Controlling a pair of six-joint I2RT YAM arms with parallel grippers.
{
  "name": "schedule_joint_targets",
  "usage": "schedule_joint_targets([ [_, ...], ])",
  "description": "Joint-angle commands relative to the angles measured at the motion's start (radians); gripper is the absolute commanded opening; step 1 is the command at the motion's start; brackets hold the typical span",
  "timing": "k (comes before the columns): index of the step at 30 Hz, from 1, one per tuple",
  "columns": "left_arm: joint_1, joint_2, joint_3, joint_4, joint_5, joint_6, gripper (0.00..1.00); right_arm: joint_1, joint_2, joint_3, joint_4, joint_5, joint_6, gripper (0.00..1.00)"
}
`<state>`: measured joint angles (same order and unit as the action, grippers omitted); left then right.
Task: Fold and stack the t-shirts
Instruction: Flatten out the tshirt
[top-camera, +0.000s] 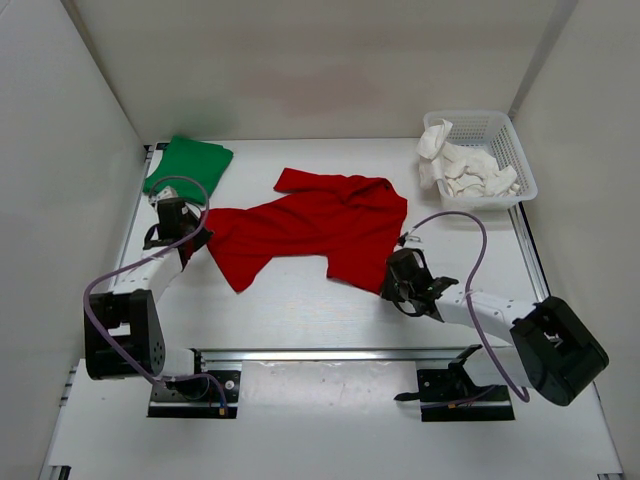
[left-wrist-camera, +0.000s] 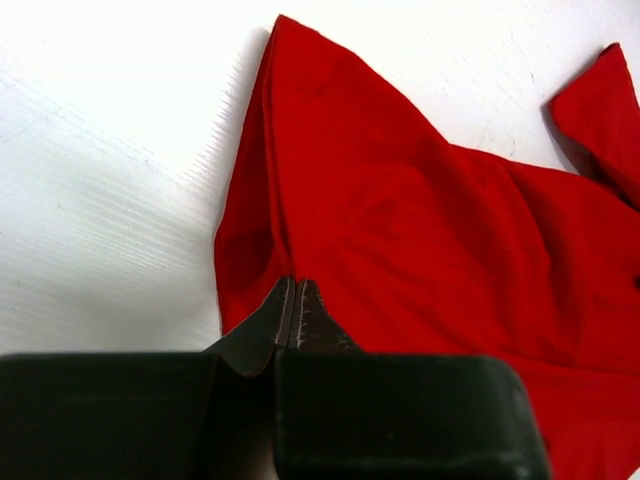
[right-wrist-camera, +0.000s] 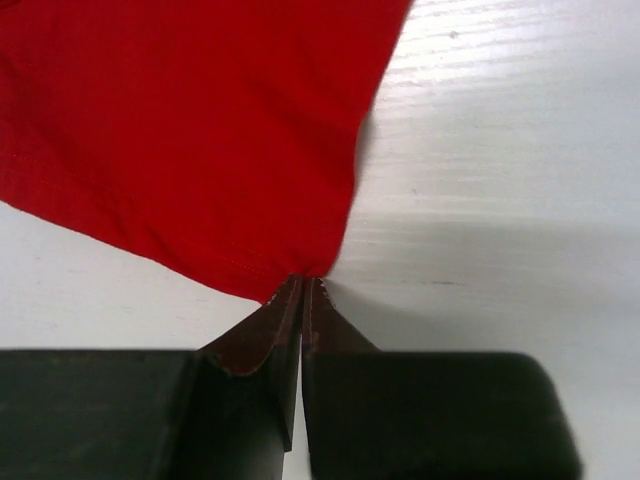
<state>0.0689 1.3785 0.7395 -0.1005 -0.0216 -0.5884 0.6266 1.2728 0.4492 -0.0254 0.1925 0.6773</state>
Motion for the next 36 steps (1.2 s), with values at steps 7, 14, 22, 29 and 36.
schedule_joint_targets([
  [7, -0.033, -0.165, 0.09, -0.082, 0.2, 0.001, 0.0, 0.015, -0.329, 0.271, -0.534, 0.218, -0.148, 0.0],
  [14, -0.037, -0.263, 0.53, -0.434, 0.299, 0.163, 0.0, 0.008, -0.397, 0.913, -0.814, 0.366, -0.298, 0.0],
  [22, 0.058, -0.328, 0.888, -0.524, 0.354, 0.087, 0.0, 0.036, -0.098, 1.642, -0.935, 0.328, -0.481, 0.0],
  [29, 0.037, -0.277, 1.104, -0.594, 0.272, 0.058, 0.0, 0.776, -0.073, 1.564, -0.07, 1.037, -1.187, 0.0],
  [36, 0.022, -0.269, 0.792, -0.437, 0.276, 0.015, 0.0, 0.52, 0.094, 1.665, -0.124, 0.906, -1.3, 0.0],
])
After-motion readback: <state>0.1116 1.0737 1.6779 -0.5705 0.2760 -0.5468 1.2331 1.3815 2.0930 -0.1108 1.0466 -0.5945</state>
